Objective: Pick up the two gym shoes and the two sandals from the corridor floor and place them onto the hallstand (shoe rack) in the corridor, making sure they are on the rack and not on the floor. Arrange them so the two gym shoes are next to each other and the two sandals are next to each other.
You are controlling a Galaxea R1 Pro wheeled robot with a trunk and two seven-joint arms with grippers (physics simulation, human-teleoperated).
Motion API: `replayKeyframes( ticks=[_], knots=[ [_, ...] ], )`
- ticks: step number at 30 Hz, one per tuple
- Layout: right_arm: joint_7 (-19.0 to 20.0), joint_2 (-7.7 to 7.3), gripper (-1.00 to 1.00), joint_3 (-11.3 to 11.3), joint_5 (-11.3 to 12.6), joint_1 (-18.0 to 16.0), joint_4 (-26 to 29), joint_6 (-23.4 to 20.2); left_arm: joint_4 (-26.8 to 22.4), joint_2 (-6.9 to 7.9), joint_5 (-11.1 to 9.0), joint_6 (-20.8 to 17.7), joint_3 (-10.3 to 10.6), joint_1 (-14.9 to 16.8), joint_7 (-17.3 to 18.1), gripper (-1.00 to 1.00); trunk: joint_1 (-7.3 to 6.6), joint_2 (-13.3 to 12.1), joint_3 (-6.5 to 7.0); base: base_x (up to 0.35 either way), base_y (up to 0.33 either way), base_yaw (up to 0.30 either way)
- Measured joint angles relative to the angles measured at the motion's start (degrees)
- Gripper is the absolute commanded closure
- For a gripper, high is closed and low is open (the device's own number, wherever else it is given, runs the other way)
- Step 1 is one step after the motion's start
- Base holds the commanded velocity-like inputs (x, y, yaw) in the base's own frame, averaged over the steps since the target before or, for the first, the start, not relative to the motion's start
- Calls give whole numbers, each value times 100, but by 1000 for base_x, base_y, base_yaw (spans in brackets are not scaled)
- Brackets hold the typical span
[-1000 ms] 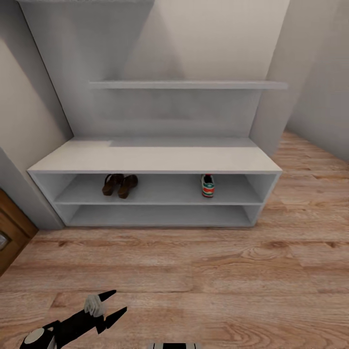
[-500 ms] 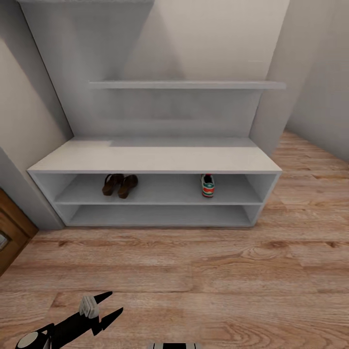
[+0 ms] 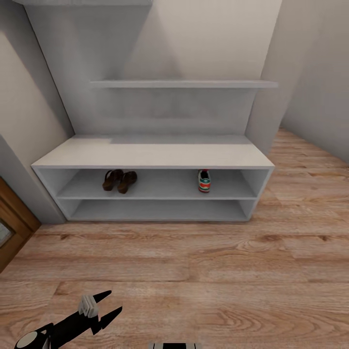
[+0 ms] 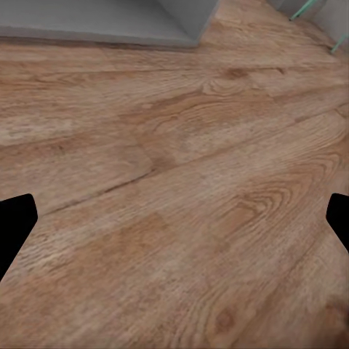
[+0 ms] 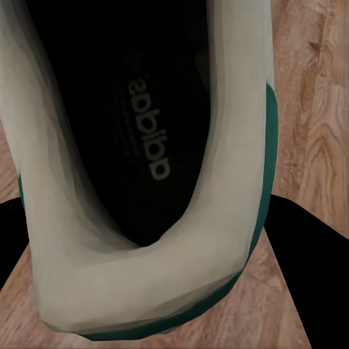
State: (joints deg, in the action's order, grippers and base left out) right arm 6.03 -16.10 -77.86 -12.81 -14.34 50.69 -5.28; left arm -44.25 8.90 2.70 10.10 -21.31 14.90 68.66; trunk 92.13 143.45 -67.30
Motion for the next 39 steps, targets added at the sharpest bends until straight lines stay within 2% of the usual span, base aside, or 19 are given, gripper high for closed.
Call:
replayKeyframes(
  ticks=[13,19,22,23,24,25,26,27,28,29,30,31,32,33,35,36,37,39],
  knots=[
    [4,12,100,2,-1,2,-22,0,-9,6,0,-13,-5,0,0,-100,0,0,0,-6,0,0],
    [12,175,100,39,-16,2,-27,0,-8,8,1,-27,-5,0,-2,-100,0,0,0,0,0,0],
    [14,289,100,302,-56,1,-37,-1,-1,5,5,-29,-5,0,-2,-100,0,0,0,0,0,0],
    [17,355,100,528,-91,-1,-51,-2,2,6,5,-27,-4,2,-1,-100,0,0,0,0,0,0],
    [16,392,100,658,-122,0,-63,-1,2,7,4,-27,-5,1,-1,-100,0,0,0,0,0,0],
    [13,500,100,1061,-186,0,-148,-1,3,8,2,-24,-5,1,-1,-100,0,0,0,0,0,0],
    [14,577,100,1361,-214,-3,-244,-4,5,9,2,-21,-4,2,0,-100,0,0,0,0,0,0],
    [7,661,100,1766,-307,-4,-510,-8,12,36,-1,-19,-13,-1,4,-100,-1,0,0,0,0,0],
    [13,692,100,2503,-278,-6,-658,-9,20,47,1,-19,-14,2,5,-100,0,0,0,0,0,0],
    [8,709,100,2842,-282,-4,-786,-10,25,76,1,-24,-23,2,6,-100,0,0,0,0,18,0],
    [2,761,100,3393,-305,-7,-920,-7,26,109,-1,-30,-67,0,12,-100,0,0,0,0,69,0],
    [-6,870,100,4040,-264,-10,-958,-9,29,123,1,-31,-118,2,25,-100,0,0,0,0,134,0],
    [-12,960,100,4361,-258,-10,-973,-9,29,133,-1,-37,-180,1,40,-100,0,0,0,0,192,0],
    [-21,1071,100,4640,-256,-12,-971,-11,28,137,0,-42,-244,1,52,-100,0,0,0,0,232,0],
    [-28,1321,100,4960,-254,-12,-895,-23,28,139,0,-50,-326,0,64,-100,0,0,0,0,262,0],
    [-32,1379,100,5004,-264,-13,-858,-26,27,140,0,-52,-338,0,65,-100,0,0,0,0,284,0],
    [-29,1526,100,5108,-250,-13,-727,-40,28,140,0,-58,-360,0,68,-100,-1,0,0,0,291,0],
    [-36,1708,100,5187,-259,-13,-517,-59,27,140,0,-65,-376,0,70,-100,-1,0,0,0,297,0]
  ],
)
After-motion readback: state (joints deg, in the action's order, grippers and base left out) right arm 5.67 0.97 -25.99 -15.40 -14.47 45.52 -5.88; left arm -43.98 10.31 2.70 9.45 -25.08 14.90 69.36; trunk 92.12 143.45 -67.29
